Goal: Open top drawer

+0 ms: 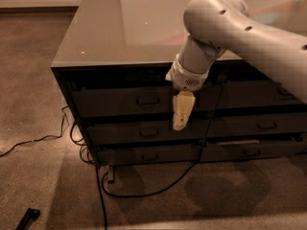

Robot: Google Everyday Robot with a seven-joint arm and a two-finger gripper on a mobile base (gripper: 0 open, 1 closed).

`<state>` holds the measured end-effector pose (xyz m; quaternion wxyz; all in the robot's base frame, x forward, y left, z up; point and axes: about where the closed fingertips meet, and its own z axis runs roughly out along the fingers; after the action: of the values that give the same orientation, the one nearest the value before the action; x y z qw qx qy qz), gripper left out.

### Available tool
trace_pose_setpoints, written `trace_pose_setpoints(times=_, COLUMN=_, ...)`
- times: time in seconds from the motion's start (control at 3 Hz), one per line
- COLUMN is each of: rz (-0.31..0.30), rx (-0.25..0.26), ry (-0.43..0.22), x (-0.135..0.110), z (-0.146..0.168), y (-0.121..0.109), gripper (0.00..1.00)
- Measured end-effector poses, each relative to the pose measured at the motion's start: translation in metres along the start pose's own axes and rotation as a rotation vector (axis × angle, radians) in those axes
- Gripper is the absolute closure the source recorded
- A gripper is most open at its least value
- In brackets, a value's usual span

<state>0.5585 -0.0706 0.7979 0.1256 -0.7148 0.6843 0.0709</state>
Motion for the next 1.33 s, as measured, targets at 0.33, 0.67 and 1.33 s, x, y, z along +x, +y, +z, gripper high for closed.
trace_pose_setpoints(times=0.33, rz=0.035, rx=-0.002, ry=0.013, x=0.022, z=0.026, y=-0.022, gripper=0.0)
trace_pose_setpoints(times=0.67, rz=0.076, rx=0.011, ry=0.031, x=0.042, z=0.05, y=-0.05, gripper=0.0)
trace_pose_setpoints(times=1.33, rz=0.133, rx=0.048, ry=0.065, x=0.065, z=0.062, y=-0.108, gripper=0.0)
